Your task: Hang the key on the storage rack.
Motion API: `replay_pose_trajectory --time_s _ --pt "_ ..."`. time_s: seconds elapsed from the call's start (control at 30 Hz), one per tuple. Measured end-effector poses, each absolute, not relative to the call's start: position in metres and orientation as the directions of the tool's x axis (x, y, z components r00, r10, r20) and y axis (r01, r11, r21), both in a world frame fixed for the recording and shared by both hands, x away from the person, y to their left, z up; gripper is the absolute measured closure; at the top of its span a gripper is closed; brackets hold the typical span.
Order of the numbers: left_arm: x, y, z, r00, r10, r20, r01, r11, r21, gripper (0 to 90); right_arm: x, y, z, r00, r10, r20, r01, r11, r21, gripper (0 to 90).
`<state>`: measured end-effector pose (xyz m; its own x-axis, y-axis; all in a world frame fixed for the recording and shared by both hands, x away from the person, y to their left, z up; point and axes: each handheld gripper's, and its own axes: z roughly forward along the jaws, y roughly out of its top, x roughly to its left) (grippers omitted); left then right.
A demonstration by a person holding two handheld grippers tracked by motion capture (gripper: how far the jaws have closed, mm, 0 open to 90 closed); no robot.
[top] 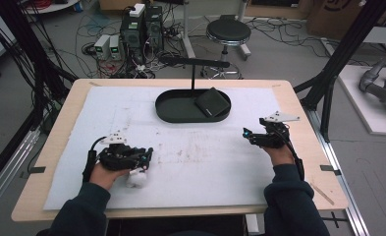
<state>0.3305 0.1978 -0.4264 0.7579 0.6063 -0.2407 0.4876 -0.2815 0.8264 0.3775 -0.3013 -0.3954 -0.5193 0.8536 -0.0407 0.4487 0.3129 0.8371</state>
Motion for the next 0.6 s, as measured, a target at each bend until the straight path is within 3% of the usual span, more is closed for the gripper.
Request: replay_pose_trajectory --time_s 0.23,0.33,0.4,0.43,0.53,0.6 --pt "0.348 0.186 -0.422 0.872 0.467 -0.148 0.386 -0.469 0.794 64.1 0.379 -0.302 -0.396 -0.519 0.854 -0.042 0.447 0.313 0.838 22.0" --pt "0.345 0.183 -0.42 0.83 0.542 -0.127 0.419 -0.458 0.784 54.1 0.379 -0.303 -0.396 -0.514 0.857 -0.032 0.452 0.303 0.839 22.8" --pt "0.339 0.182 -0.412 0.771 0.628 -0.108 0.436 -0.397 0.808 35.5 0.379 -0.305 -0.395 -0.514 0.857 -0.031 0.452 0.302 0.84 22.8" --pt "0.335 0.183 -0.408 0.749 0.655 -0.101 0.429 -0.363 0.827 31.7 0.379 -0.305 -0.395 -0.515 0.856 -0.032 0.45 0.302 0.841 22.8" --pt "0.325 0.185 -0.402 0.681 0.726 -0.097 0.438 -0.298 0.848 27.6 0.378 -0.306 -0.395 -0.512 0.858 -0.029 0.451 0.297 0.842 22.8" --pt "0.31 0.186 -0.4 0.569 0.82 -0.054 0.477 -0.276 0.834 26.9 0.378 -0.306 -0.394 -0.513 0.858 -0.029 0.449 0.298 0.843 22.8"
